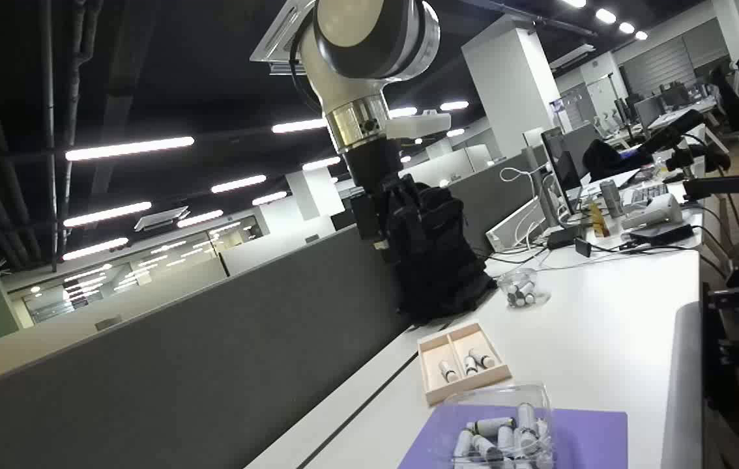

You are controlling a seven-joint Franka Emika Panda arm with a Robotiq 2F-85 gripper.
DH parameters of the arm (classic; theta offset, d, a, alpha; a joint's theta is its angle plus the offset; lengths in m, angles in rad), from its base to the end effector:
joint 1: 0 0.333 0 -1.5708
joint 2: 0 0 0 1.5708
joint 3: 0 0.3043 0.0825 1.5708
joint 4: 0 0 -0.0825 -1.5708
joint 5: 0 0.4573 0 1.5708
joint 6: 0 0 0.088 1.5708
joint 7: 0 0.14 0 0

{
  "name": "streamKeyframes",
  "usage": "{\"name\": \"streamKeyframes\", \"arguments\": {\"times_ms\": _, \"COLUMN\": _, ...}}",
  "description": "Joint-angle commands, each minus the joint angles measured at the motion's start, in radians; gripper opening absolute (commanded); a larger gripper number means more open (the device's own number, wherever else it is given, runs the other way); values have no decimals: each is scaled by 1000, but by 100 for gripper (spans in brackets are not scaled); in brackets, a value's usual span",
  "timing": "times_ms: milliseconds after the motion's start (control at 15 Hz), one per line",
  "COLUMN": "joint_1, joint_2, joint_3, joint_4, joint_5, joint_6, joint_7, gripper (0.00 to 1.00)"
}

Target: Get an item from the lower compartment of the tray and place it on the table

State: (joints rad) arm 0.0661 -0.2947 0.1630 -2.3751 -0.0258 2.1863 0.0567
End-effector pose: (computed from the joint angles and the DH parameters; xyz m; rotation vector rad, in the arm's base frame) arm 0.5194 0.1172 0.3653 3.0701 0.2797 0.1705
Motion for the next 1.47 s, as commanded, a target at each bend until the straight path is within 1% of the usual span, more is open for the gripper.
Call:
{"name": "streamKeyframes", "arguments": {"times_ms": 0, "joint_1": 15, "joint_2": 1, "joint_3": -14, "joint_4": 2, "joint_5": -5, "joint_6": -2, "joint_7": 4, "gripper": 100}}
{"name": "streamKeyframes", "arguments": {"times_ms": 667, "joint_1": 15, "joint_2": 1, "joint_3": -14, "joint_4": 3, "joint_5": -5, "joint_6": -1, "joint_7": 4, "gripper": 100}}
{"name": "streamKeyframes", "arguments": {"times_ms": 800, "joint_1": -8, "joint_2": 20, "joint_3": -21, "joint_4": -3, "joint_5": -22, "joint_6": 24, "joint_7": 46, "gripper": 100}}
{"name": "streamKeyframes", "arguments": {"times_ms": 933, "joint_1": -26, "joint_2": 41, "joint_3": -48, "joint_4": -14, "joint_5": -9, "joint_6": 57, "joint_7": 46, "gripper": 100}}
{"name": "streamKeyframes", "arguments": {"times_ms": 1133, "joint_1": -66, "joint_2": 89, "joint_3": -107, "joint_4": -34, "joint_5": 20, "joint_6": 149, "joint_7": 47, "gripper": 100}}
{"name": "streamKeyframes", "arguments": {"times_ms": 1400, "joint_1": -134, "joint_2": 203, "joint_3": -178, "joint_4": -15, "joint_5": 0, "joint_6": 267, "joint_7": 76, "gripper": 100}}
